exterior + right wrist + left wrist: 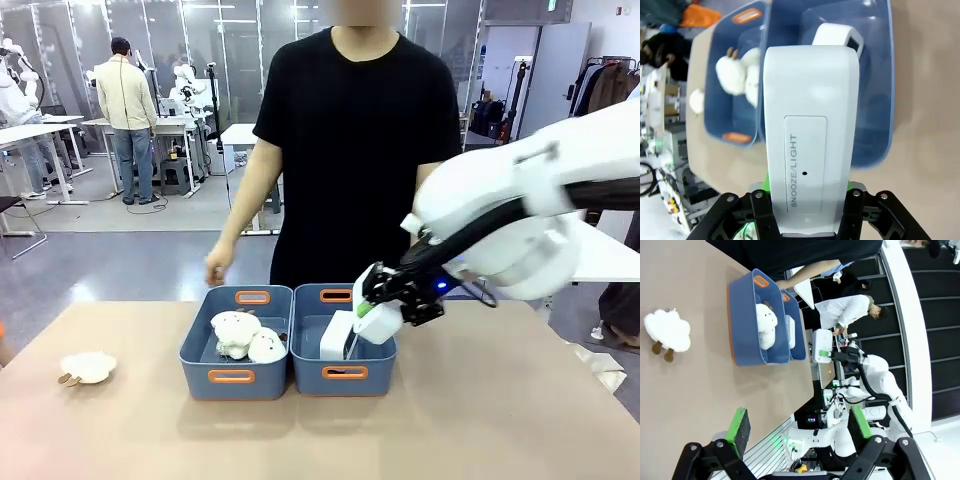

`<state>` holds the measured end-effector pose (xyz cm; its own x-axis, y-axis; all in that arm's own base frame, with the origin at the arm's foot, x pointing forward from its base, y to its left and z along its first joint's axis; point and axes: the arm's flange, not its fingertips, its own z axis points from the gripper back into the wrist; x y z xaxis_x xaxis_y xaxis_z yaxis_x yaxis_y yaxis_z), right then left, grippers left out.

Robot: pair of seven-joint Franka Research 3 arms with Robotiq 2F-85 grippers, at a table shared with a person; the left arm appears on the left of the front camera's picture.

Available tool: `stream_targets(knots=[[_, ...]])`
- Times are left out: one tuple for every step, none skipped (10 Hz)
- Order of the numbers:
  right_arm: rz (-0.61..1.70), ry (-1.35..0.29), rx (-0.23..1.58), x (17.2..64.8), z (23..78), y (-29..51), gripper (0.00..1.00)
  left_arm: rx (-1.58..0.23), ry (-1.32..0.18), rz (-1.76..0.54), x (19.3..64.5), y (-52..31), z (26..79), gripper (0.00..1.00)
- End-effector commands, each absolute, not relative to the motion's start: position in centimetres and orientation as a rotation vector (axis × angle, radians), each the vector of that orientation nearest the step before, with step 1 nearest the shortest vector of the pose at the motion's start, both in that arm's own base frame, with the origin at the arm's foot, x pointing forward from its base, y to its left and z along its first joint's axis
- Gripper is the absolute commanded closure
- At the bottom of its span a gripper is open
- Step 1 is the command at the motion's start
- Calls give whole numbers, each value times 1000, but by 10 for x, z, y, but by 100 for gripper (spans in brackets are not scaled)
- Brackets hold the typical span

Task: Sort the digital clocks into the basket.
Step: Pick up the Digital clock from the table and place it into the empty Plastic storage basket.

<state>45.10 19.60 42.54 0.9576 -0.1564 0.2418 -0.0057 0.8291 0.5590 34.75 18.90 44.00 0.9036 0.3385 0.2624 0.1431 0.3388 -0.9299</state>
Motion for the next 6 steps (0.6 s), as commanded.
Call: stream_targets(knots=[[-177,-277,540,474,433,194,95,-1235,-447,117,344,189,442,0],[-193,-284,545,489,426,192,95,-1235,-447,117,344,189,442,0],[-206,-253,576,486,423,196,38,-1235,-447,117,344,189,442,0],[-212,-275,571,491,422,194,26,-1235,-447,117,344,189,442,0],[-210,-267,567,494,421,193,9,-1235,-447,117,344,189,442,0],[-212,-255,574,490,422,191,0,-1235,-447,117,344,189,442,0]])
